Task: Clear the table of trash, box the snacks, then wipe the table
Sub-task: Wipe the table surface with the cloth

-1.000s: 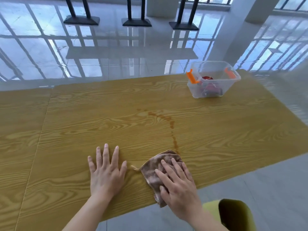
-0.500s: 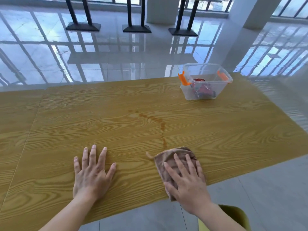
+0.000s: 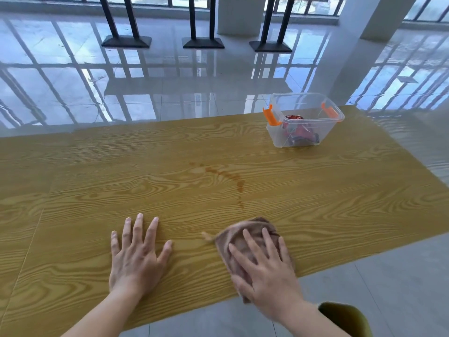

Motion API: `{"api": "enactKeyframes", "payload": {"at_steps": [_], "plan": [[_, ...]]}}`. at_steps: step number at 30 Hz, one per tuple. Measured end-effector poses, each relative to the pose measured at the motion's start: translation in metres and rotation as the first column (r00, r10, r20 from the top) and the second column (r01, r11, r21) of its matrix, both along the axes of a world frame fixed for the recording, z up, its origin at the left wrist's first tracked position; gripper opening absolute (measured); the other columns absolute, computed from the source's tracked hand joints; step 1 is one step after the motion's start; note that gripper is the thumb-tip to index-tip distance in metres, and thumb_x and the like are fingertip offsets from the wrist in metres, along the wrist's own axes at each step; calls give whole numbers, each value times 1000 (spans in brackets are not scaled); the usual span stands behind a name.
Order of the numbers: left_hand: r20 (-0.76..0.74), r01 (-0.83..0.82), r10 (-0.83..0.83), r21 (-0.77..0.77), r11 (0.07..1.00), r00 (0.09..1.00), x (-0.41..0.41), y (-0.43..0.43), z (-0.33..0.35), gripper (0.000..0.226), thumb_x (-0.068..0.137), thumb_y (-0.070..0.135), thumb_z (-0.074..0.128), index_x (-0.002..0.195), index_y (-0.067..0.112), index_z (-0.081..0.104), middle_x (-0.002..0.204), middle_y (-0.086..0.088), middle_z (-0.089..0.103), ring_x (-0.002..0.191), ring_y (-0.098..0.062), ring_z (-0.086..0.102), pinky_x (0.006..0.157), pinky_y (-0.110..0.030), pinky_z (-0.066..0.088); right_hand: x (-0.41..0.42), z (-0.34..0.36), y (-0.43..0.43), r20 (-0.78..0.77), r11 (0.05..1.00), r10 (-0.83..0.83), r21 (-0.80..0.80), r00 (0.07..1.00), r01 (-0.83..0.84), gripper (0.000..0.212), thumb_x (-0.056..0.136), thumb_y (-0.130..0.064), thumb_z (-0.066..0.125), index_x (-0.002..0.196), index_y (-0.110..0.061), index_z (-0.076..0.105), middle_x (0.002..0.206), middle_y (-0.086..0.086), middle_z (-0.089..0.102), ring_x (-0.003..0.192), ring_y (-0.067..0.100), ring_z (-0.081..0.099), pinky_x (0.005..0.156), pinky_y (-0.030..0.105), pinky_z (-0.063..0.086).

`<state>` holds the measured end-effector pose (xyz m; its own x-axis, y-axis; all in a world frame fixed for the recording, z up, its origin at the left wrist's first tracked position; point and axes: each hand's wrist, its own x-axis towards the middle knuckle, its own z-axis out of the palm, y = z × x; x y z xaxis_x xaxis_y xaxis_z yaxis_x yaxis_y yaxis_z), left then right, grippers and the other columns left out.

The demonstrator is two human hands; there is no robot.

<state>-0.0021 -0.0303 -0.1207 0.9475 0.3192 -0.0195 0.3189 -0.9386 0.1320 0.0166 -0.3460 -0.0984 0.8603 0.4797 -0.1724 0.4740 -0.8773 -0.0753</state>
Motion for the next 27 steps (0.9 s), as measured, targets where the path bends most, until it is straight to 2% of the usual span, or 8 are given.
{"api": "enactKeyframes", "payload": {"at_steps": [3, 8, 10, 14, 16, 22, 25, 27], "plan": [[10, 1, -1, -1, 1000, 1000, -1, 1, -3, 80, 86, 77, 14, 153, 36, 22, 164, -3, 16, 152, -24, 1, 122, -52, 0, 8, -2, -49, 72, 997, 30, -73, 997, -25, 60, 96, -70, 21, 152, -50, 14, 165, -8, 14, 152, 29, 11, 118, 55, 11], [17, 3, -3, 4, 1000, 1000, 0, 0, -3, 80, 85, 77, 14, 153, 35, 22, 164, -3, 16, 152, -24, 1, 122, -52, 0, 72, 11, -40, -13, 873, -485, -49, 874, 484, 62, 92, -68, 6, 151, -51, -7, 164, -13, -12, 151, 27, -11, 119, 55, -5], [23, 4, -4, 2, 1000, 1000, -2, -1, -2, 80, 85, 77, 14, 153, 36, 22, 164, -3, 16, 152, -24, 1, 122, -52, 0, 62, 10, 1, -39, 924, -382, -32, 923, 381, 61, 94, -66, 9, 150, -51, -8, 165, -11, -12, 150, 32, -14, 117, 59, -9], [27, 4, -4, -9, 1000, 1000, -1, 0, -1, 79, 85, 76, 15, 153, 36, 23, 164, -3, 15, 152, -24, 1, 122, -51, 0, 10, 0, 16, -12, 988, 152, 28, 988, -152, 56, 96, -66, 23, 150, -53, 17, 165, -14, 12, 152, 30, 5, 116, 59, 4], [24, 4, -4, -9, 1000, 1000, -1, 0, -1, 79, 85, 76, 16, 153, 36, 23, 165, -3, 15, 152, -24, 0, 122, -51, -1, 24, -2, -16, 22, 991, 134, -28, 991, -134, 58, 95, -69, 20, 150, -55, 10, 165, -17, 5, 153, 24, 3, 118, 55, 4], [16, -2, 2, -9, 1000, 1000, 0, -2, 1, 80, 84, 76, 14, 154, 36, 20, 165, -2, 12, 152, -23, -3, 122, -51, -2, 99, 8, -13, -36, 883, -470, -26, 882, 469, 62, 92, -68, 10, 150, -52, -8, 163, -16, -14, 151, 27, -14, 119, 56, -7], [19, 1, 0, -13, 1000, 1000, -1, -3, 2, 81, 84, 76, 15, 153, 35, 23, 165, -3, 14, 152, -24, -1, 122, -52, 0, 72, 5, 38, -41, 968, -252, 10, 967, 252, 64, 92, -67, 9, 151, -51, -8, 163, -15, -14, 151, 32, -13, 116, 60, -9], [24, -2, 2, -10, 1000, 1000, -1, -3, 2, 80, 84, 75, 17, 153, 35, 26, 164, -3, 17, 152, -24, 2, 122, -53, 2, 36, 0, 48, -16, 999, 17, 42, 1000, -16, 61, 94, -68, 19, 151, -51, 11, 165, -13, 2, 152, 33, 0, 116, 61, -2]]}}
